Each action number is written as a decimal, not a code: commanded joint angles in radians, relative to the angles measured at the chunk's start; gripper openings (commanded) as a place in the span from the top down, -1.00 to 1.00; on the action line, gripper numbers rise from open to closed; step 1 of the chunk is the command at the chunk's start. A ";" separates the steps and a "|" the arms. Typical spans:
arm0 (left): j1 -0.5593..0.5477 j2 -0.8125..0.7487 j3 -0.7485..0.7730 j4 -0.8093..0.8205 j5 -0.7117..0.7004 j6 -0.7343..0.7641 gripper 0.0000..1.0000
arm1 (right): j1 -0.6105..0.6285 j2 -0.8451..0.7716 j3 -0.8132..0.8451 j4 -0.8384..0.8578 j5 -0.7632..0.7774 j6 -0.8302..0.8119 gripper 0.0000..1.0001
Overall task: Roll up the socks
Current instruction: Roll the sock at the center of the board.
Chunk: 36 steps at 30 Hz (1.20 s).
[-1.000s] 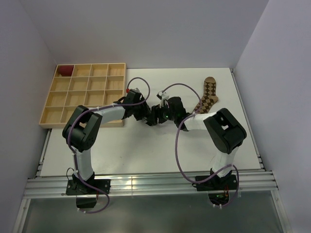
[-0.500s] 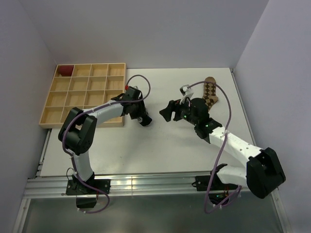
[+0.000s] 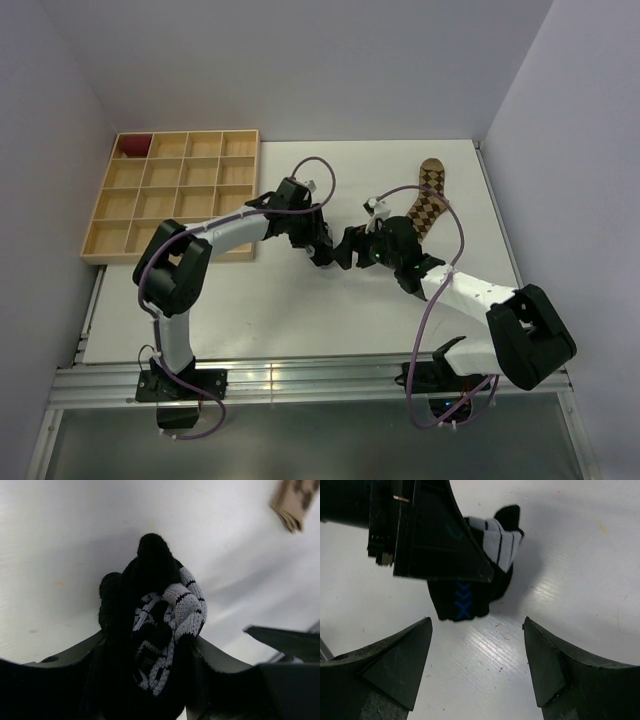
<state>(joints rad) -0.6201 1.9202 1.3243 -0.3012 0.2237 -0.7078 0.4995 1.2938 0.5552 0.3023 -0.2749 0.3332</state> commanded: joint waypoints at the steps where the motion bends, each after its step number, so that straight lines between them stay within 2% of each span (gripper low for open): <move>1: -0.027 -0.021 0.007 0.124 0.132 0.031 0.99 | 0.005 -0.030 -0.017 0.093 0.014 0.013 -0.61; 7: -0.024 0.026 -0.003 0.119 0.106 -0.001 0.99 | 0.034 -0.015 0.012 0.060 0.055 -0.007 -0.61; 16: 0.009 0.074 -0.092 0.155 0.066 -0.064 0.99 | 0.146 0.149 0.066 0.058 0.149 -0.039 -0.61; 28: 0.020 0.109 -0.086 0.116 0.032 -0.070 0.99 | 0.182 0.268 0.172 0.046 0.230 -0.057 -0.55; 36: 0.019 0.111 -0.082 0.102 0.026 -0.081 0.99 | 0.183 0.351 0.224 -0.005 0.229 -0.043 -0.46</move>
<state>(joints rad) -0.6048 1.9831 1.2491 -0.1467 0.3088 -0.7971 0.6720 1.6127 0.7486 0.3149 -0.0666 0.2878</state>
